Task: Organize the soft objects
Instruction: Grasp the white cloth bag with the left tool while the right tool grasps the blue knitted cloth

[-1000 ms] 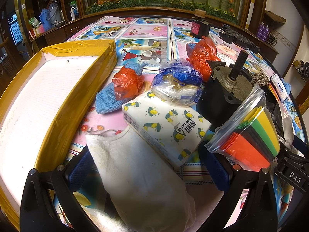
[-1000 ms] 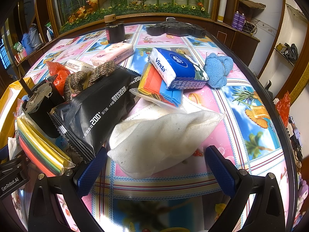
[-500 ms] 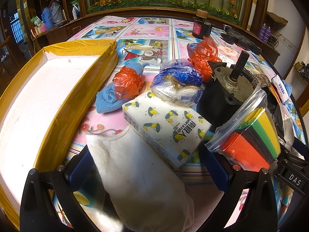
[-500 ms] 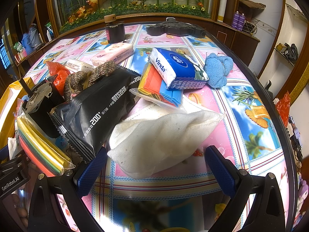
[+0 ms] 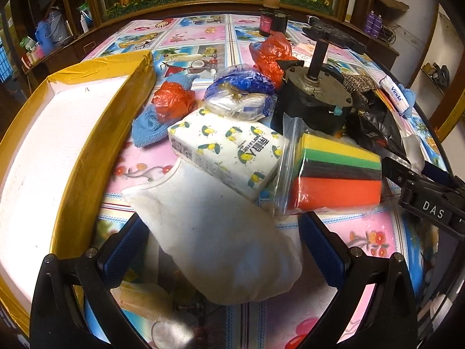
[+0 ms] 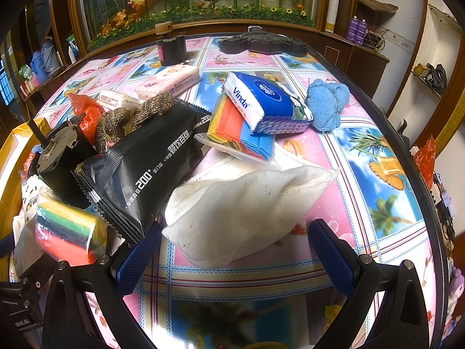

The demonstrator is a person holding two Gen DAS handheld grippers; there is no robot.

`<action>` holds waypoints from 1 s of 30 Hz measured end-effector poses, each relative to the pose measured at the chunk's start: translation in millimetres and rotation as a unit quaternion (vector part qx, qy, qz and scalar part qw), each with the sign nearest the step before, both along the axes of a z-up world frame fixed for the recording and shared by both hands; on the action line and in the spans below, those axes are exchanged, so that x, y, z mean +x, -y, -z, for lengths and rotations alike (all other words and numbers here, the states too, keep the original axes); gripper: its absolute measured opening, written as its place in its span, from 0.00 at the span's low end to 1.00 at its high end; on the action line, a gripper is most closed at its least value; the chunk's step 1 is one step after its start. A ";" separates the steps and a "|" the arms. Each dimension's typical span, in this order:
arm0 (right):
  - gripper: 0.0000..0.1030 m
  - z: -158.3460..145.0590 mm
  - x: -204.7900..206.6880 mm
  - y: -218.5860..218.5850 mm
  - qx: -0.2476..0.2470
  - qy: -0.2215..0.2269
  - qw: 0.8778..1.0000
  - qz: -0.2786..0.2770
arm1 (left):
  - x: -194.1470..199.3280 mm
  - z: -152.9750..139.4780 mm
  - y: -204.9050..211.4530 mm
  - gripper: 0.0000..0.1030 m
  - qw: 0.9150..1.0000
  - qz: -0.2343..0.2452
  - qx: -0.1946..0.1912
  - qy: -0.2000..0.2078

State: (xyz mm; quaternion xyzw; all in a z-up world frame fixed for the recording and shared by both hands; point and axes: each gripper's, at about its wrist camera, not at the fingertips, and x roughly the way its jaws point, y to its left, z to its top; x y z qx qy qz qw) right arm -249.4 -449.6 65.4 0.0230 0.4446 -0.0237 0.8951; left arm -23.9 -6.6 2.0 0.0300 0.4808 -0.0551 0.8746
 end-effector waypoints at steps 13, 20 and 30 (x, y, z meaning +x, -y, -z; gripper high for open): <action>0.99 -1.7 3.9 4.5 0.011 -0.037 0.999 -0.007 | -57.7 -63.1 -63.1 0.92 0.991 0.048 -0.076 0.099; 0.92 -5.4 0.2 -1.5 0.005 -0.028 0.999 -0.025 | -79.1 -89.3 -122.8 0.93 0.987 0.006 -0.076 0.142; 0.99 -65.7 -90.3 19.3 0.079 0.188 0.978 -0.047 | -62.1 -48.1 -49.9 0.93 0.994 0.069 -0.062 0.060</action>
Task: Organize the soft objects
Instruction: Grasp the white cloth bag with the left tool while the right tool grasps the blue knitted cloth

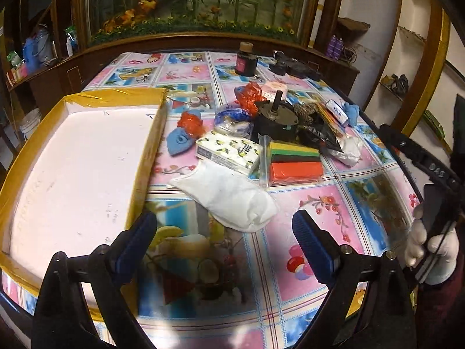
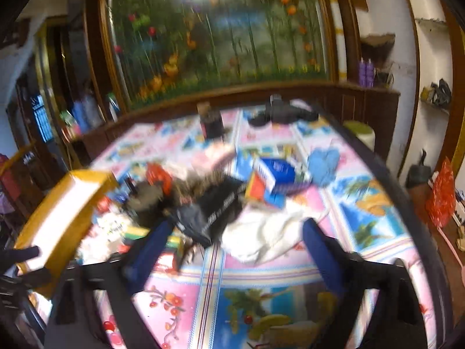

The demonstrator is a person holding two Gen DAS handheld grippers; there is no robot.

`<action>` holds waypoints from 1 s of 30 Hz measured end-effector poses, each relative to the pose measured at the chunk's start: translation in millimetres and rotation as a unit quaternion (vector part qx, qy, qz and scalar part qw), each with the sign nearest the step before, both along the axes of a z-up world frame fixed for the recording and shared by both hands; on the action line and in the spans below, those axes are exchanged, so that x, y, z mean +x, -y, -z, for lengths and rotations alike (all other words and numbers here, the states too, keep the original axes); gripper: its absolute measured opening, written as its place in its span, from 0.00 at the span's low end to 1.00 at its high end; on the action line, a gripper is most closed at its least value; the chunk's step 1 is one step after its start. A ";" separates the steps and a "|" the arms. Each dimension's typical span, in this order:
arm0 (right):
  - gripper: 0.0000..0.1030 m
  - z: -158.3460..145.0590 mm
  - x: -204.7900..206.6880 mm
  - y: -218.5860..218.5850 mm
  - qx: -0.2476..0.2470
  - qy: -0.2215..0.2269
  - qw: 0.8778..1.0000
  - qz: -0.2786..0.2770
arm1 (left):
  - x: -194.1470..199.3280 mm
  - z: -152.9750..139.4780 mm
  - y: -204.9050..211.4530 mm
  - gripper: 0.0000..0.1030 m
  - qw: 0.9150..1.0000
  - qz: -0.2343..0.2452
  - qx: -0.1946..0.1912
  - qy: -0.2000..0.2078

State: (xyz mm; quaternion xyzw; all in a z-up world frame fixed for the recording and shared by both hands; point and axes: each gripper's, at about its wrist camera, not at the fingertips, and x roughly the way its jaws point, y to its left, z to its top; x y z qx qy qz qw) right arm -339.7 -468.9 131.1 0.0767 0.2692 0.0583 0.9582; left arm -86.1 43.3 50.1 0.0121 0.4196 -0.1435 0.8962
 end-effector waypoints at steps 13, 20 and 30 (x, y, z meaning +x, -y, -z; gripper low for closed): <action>0.93 -2.6 -10.5 105.2 0.070 -0.075 0.994 0.024 | 47.6 42.4 35.2 0.93 0.998 0.009 0.032 -0.062; 0.92 -6.2 14.7 80.5 0.063 -0.112 0.992 -0.009 | 37.3 29.0 25.0 0.31 0.997 0.041 -0.001 -0.060; 0.89 -4.9 37.3 74.0 0.058 -0.126 0.990 -0.006 | 7.5 4.1 0.9 0.30 0.994 0.062 -0.083 -0.035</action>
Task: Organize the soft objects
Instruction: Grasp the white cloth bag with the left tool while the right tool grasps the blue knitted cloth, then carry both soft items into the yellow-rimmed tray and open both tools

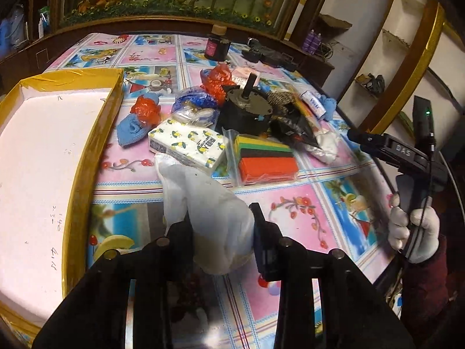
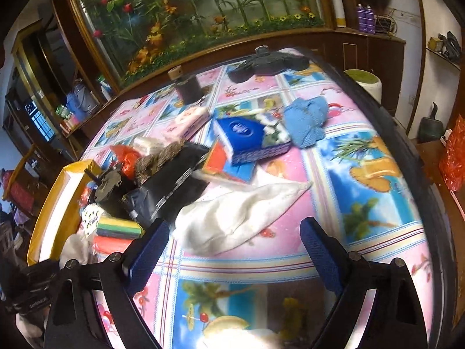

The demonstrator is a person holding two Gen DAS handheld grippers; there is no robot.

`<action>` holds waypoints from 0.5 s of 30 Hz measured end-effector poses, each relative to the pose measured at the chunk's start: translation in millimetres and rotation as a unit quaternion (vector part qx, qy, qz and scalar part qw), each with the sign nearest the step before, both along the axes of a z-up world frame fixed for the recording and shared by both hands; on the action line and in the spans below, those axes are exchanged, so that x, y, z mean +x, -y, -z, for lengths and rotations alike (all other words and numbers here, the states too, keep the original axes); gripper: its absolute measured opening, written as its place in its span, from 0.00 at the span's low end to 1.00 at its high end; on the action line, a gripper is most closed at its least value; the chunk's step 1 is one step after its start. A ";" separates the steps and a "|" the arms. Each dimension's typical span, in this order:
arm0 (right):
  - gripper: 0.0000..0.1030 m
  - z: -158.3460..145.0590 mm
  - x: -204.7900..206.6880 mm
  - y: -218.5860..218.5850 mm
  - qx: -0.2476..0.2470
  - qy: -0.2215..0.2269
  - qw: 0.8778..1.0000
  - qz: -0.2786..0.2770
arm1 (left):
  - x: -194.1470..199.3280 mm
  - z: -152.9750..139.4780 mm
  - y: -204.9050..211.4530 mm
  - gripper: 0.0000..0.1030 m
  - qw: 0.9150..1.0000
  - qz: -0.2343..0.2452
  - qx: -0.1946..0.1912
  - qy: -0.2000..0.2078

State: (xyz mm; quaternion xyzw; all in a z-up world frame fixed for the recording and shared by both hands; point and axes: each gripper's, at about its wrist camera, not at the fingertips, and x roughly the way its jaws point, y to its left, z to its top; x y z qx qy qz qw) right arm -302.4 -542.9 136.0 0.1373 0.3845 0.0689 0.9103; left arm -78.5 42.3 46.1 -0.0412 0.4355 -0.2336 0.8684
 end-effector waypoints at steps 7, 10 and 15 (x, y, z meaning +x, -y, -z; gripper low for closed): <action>0.89 -11.5 26.6 47.9 0.005 0.003 0.998 0.070 | -18.2 -22.0 -15.2 0.30 0.999 0.007 -0.049 0.017; 0.80 -16.4 60.2 53.8 0.015 -0.009 0.997 0.080 | -21.5 -24.3 -16.6 0.30 0.998 0.007 -0.052 0.017; 0.46 0.1 117.5 52.9 0.014 -0.052 0.994 0.093 | -22.7 -29.5 -26.1 0.30 0.998 -0.006 -0.053 0.020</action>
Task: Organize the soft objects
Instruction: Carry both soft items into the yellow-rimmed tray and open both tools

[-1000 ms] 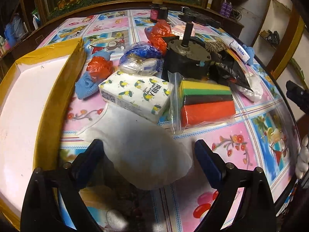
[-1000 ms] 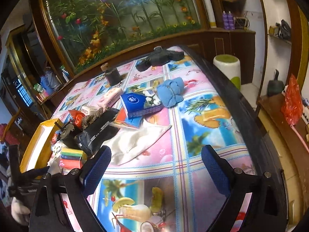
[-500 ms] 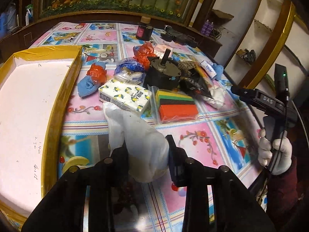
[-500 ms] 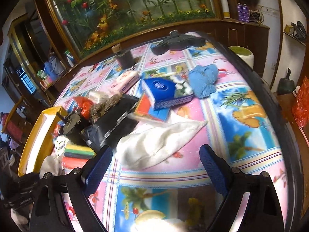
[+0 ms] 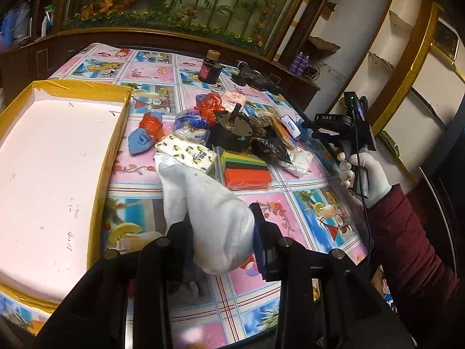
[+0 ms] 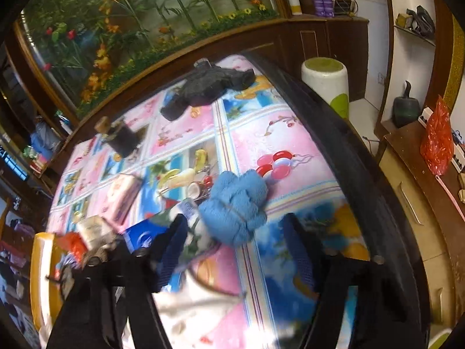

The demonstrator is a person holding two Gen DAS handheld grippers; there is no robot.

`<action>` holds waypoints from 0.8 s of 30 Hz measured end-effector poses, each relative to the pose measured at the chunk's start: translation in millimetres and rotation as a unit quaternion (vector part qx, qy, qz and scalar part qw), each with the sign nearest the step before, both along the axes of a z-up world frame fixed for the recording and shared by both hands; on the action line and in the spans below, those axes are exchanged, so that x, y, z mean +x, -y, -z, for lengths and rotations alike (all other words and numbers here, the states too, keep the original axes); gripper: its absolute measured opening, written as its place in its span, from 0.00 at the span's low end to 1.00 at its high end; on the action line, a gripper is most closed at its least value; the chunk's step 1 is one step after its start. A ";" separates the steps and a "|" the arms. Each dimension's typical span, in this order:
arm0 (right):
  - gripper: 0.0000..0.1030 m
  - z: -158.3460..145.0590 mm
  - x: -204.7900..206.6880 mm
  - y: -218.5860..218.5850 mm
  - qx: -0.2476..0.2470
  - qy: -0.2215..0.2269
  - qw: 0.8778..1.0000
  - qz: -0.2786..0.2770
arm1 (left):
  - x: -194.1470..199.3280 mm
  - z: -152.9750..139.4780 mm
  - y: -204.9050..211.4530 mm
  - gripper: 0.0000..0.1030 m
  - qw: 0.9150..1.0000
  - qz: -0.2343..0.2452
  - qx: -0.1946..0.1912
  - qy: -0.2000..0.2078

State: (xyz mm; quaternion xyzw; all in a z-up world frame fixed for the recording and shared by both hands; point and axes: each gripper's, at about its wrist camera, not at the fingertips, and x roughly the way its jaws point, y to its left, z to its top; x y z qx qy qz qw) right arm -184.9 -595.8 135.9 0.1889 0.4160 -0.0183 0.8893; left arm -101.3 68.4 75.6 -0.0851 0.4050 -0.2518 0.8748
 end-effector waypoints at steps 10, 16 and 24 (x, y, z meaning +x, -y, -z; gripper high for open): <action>0.33 -30.2 -27.4 -1.2 0.022 0.058 0.998 -0.008 | -4.1 -45.6 -72.2 0.30 0.997 -0.055 -0.027 0.043; 0.33 -84.8 -76.3 -58.5 0.044 0.110 0.988 -0.101 | 13.0 -62.1 -119.8 0.30 0.994 -0.097 -0.010 0.042; 0.33 -99.9 -78.2 -199.6 0.089 0.082 0.964 -0.235 | 88.7 -49.2 -154.4 0.30 0.990 -0.139 -0.004 -0.037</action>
